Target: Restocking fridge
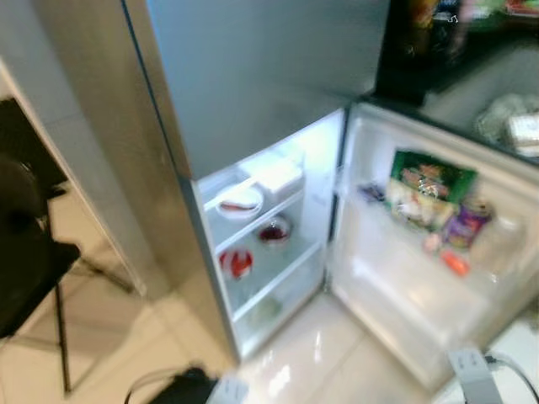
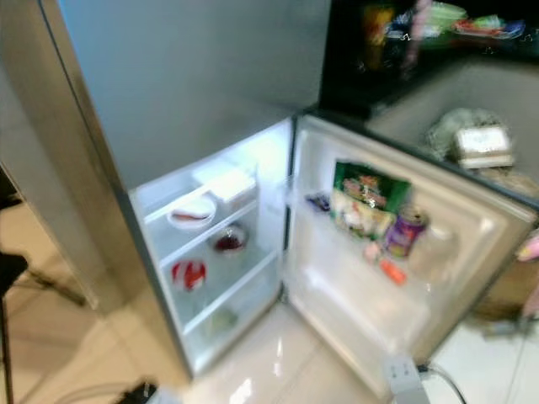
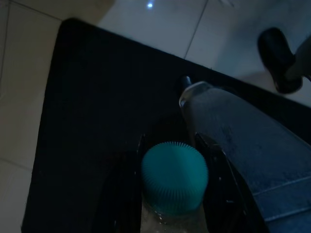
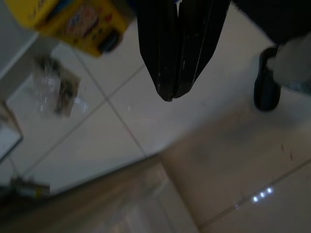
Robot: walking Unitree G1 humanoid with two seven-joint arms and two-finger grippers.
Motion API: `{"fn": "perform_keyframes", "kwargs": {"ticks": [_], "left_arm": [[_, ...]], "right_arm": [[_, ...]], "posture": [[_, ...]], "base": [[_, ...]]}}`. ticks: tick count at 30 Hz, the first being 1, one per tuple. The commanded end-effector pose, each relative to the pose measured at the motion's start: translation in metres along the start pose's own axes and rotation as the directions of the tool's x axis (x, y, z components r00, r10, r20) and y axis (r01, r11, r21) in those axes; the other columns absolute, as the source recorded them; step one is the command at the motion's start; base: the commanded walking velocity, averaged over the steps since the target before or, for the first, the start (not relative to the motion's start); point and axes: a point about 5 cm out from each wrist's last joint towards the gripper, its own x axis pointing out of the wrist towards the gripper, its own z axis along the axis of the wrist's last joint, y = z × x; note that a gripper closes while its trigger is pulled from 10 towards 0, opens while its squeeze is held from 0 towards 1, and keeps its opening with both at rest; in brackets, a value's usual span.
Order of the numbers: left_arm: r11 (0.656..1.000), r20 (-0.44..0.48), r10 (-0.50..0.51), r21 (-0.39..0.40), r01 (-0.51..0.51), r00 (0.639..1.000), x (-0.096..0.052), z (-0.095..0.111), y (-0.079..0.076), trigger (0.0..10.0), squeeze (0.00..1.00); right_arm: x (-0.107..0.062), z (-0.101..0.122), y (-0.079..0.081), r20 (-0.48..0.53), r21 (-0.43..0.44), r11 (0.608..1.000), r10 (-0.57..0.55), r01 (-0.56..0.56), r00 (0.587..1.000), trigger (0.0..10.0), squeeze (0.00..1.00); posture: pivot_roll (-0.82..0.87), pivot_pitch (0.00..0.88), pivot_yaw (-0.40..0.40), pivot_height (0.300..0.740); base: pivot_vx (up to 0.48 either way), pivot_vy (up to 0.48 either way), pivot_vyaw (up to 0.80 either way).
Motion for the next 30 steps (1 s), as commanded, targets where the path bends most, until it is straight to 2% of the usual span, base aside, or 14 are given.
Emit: {"fn": "perform_keyframes", "kwargs": {"ticks": [1, 7, 13, 30], "left_arm": [[1.0, -0.044, -0.017, 0.002, 0.017, 0.999, -0.001, -0.012, -0.003, 10.0, 0.0], [1.0, -0.04, -0.013, 0.006, 0.013, 0.999, -0.001, -0.011, -0.002, 10.0, 0.0], [1.0, -0.036, -0.007, 0.008, 0.007, 0.999, -0.001, -0.01, -0.001, 10.0, 0.0], [1.0, -0.03, -0.002, 0.027, 0.003, 1.0, -0.001, -0.009, -0.001, 10.0, 0.0]], "right_arm": [[-0.001, -0.005, 0.005, -0.015, 0.001, 1.0, 0.009, -0.009, 1.0, 10.0, 0.0], [-0.001, -0.009, 0.007, -0.033, 0.021, 1.0, 0.016, -0.015, 0.999, 10.0, 0.0], [-0.002, -0.014, 0.007, -0.058, 0.054, 0.998, 0.018, -0.015, 0.998, 10.0, 0.0], [-0.003, -0.02, 0.006, -0.083, 0.074, 0.997, 0.011, -0.005, 0.996, 10.0, 0.0]], "posture": [[-0.04, 0.0, -0.015, 0.74], [-0.04, 0.0, -0.012, 0.74], [-0.04, 0.0, -0.009, 0.74], [-0.04, 0.0, -0.01, 0.74]], "base": [[0.0, 0.0, 0.0], [0.0, 0.0, 0.0], [0.0, 0.0, -0.8], [0.0, 0.0, -0.8]]}}
